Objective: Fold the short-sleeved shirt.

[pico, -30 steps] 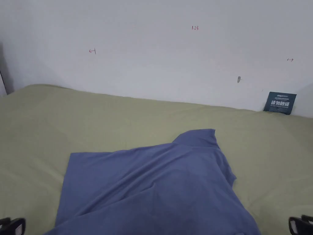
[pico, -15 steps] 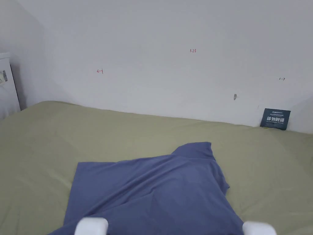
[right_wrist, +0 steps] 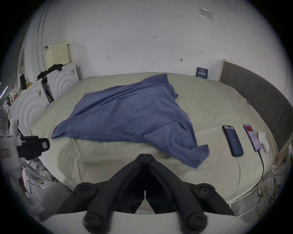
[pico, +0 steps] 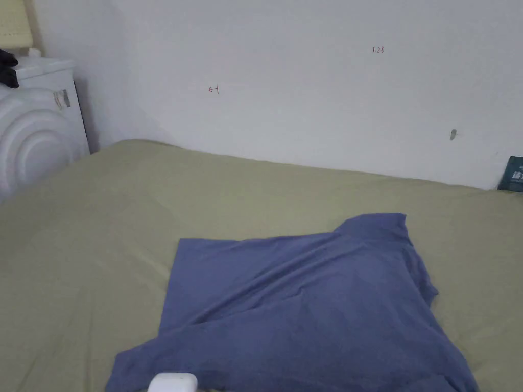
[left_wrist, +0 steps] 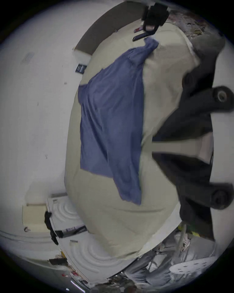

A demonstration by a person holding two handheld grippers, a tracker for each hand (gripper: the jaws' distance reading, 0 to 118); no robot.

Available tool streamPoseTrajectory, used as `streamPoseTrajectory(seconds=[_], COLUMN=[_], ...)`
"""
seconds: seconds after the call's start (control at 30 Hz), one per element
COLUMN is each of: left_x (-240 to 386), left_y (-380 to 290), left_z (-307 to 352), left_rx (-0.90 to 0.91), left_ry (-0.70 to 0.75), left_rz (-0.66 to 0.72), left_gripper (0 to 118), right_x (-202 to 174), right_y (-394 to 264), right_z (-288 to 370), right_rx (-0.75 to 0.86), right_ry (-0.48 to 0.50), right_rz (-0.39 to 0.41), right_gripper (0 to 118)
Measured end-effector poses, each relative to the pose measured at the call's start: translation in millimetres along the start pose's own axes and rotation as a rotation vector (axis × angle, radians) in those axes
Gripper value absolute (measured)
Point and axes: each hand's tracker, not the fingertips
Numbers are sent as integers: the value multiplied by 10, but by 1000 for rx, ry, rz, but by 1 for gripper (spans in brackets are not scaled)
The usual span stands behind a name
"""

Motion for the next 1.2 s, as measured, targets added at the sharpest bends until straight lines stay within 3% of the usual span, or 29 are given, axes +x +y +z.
streamPoseTrajectory(seconds=[0.03,0.07,0.27,0.3,0.37,0.4,0.43,0.5,0.6,0.7,0.73,0.77,0.8,1.0,1.2], left_x=[-116,-232,-743,-784,-806,-808,-800,-765,-710,-695,-708,-727,-740,-755,-683], left_y=[95,176,440,441,425,414,404,372,399,392,384,382,383,380,457], left_z=[-100,-213,-922,-999,-1127,-1171,-1233,-1259,-1167,-1134,-1110,-1096,-1094,-1058,-814], left_rx=[-7,-28,-173,-166,-169,-170,-183,-192,-141,-154,-154,-147,-147,-148,-126], left_ry=[31,59,42,59,65,68,78,48,13,13,9,4,-3,-22,-33], left_rz=[14,22,90,91,72,60,34,15,25,6,3,8,13,29,9], left_gripper=[102,109,106,95,59,46,38,6,6,6,6,6,6,6,6], right_x=[58,118,516,585,746,823,917,1027,1027,951,934,933,949,1049,948], right_y=[42,86,237,249,269,271,285,301,282,186,165,155,129,127,305], right_z=[-15,-32,-82,-113,-190,-230,-305,-514,-789,-1028,-1117,-1182,-1220,-1070,-655], right_rx=[5,3,-16,-21,-44,-56,-97,-184,-224,-209,-201,-215,-230,-186,-49], right_ry=[-6,-18,-74,-87,-105,-102,-86,-46,4,-12,-32,-31,-19,12,10], right_rz=[-10,-18,-62,-58,-56,-57,-64,-48,59,187,213,222,208,48,111], right_gripper=[1,2,6,24,79,92,90,90,90,87,77,54,5,5,5])
